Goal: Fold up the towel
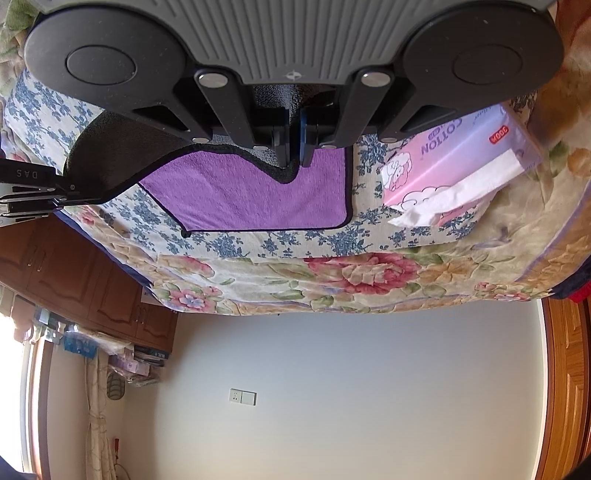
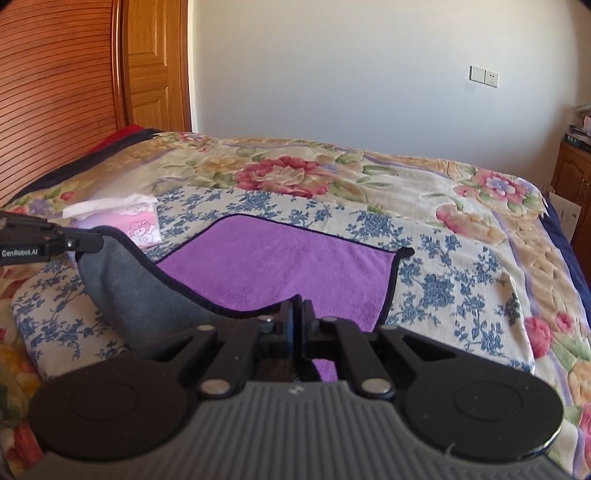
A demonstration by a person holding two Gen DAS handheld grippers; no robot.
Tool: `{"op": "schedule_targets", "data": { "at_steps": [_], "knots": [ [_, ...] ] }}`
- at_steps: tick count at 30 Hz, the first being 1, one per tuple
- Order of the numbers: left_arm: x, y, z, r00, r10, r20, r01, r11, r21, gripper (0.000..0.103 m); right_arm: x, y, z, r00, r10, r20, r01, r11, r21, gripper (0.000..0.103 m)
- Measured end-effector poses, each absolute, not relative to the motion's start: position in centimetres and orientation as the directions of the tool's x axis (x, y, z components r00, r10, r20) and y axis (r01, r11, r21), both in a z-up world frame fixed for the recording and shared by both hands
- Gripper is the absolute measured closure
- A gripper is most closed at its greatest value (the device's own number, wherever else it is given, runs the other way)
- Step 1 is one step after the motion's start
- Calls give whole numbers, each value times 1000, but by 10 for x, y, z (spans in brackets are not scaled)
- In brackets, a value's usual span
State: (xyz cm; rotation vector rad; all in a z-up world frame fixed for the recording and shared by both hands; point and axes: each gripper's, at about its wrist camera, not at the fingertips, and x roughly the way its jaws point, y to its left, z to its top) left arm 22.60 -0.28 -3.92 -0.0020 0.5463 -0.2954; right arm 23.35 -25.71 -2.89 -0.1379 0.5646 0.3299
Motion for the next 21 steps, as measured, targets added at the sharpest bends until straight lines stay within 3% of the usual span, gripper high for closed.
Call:
{"op": "schedule_targets", "data": {
  "at_steps": [21],
  "knots": [
    [264, -14, -29, 820, -275, -502, 280, 958, -66, 97, 265, -262, -17, 835, 256, -487, -333, 940, -77, 99]
  ]
}}
